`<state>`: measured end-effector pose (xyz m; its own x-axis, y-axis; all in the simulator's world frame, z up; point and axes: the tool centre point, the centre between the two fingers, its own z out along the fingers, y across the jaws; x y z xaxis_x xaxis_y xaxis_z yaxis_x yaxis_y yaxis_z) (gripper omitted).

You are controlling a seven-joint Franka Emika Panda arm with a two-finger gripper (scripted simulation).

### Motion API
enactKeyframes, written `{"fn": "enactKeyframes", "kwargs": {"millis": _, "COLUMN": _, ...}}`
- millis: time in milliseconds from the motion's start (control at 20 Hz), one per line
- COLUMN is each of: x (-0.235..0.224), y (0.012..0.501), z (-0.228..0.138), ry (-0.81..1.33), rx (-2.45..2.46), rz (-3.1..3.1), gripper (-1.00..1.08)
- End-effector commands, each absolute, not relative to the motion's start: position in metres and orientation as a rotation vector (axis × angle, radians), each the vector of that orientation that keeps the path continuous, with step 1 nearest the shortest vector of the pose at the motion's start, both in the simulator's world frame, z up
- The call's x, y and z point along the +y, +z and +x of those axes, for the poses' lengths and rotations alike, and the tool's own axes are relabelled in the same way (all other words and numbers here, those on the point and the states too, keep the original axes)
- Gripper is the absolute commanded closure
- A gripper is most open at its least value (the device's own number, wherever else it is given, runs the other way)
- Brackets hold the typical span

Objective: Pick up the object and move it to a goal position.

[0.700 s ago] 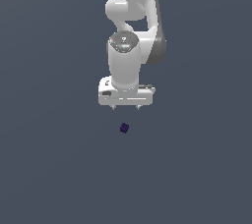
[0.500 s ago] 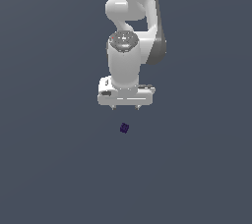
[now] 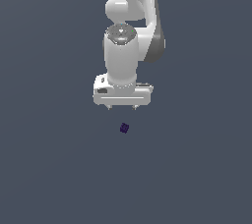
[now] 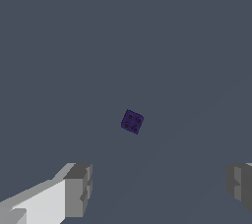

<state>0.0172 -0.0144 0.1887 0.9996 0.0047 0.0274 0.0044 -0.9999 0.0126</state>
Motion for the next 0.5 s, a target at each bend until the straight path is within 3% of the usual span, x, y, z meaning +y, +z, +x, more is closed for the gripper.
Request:
{"fn": "enactKeyframes", "kwargs": {"millis": 0, "x": -0.014, "y": 0.186, "z": 0.017, "ry": 0.040, "rx": -0.001, "rz": 3.129, "gripper": -0.92}}
{"fn": "enactKeyframes", "kwargs": {"millis": 450, "x": -0.012, "y": 0.158, "z": 0.022, "ry": 0.031, "rx": -0.163, "rz": 3.132, "gripper": -0.92}}
